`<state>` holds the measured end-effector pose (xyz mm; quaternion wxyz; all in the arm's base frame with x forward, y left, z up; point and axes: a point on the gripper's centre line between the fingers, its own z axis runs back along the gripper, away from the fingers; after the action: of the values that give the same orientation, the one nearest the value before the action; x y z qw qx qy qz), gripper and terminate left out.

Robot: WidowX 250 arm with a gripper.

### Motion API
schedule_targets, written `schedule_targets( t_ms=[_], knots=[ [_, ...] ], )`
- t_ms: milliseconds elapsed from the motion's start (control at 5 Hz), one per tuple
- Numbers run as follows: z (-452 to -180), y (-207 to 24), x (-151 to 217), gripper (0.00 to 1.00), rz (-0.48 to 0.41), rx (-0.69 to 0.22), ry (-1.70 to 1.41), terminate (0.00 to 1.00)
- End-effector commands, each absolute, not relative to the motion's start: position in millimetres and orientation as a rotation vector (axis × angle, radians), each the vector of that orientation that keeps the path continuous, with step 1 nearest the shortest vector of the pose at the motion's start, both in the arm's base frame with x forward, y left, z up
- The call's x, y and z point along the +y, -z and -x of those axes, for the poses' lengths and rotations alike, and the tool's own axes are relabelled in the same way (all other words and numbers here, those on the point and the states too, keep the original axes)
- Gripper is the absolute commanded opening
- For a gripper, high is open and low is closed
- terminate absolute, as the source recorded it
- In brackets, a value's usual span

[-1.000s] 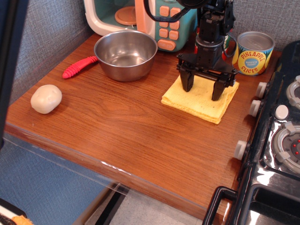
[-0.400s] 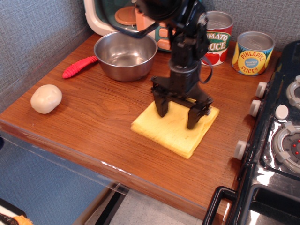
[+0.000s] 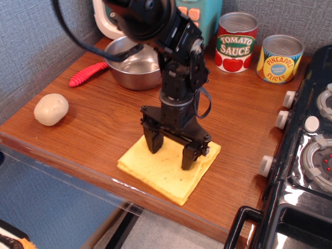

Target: Move the yellow pad to the front edge of the table

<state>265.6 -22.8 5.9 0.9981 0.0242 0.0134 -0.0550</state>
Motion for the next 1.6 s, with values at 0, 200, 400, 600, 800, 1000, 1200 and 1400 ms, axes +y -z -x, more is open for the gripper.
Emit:
schedule_targets(
  t_ms=[0,200,400,600,800,1000,1200,1400],
  knots=[
    [-265,-12,-21,1.0,-0.049,0.004,0.101,0.0],
    [-280,-17,-24,1.0,-0.032,-0.021,0.084,0.0],
    [-294,-40,-26,1.0,0.014,-0.076,0.094,0.0],
    [-295,-72,-20,1.0,0.02,-0.126,0.13,0.0],
    [-288,-95,-11,1.0,0.026,-0.144,0.132,0.0],
    [-285,-99,-7,1.0,0.032,-0.136,0.129,0.0],
    [-284,-101,-3,1.0,0.037,-0.132,0.119,0.0],
    [-287,-104,4,1.0,0.033,-0.112,0.144,0.0]
  ],
)
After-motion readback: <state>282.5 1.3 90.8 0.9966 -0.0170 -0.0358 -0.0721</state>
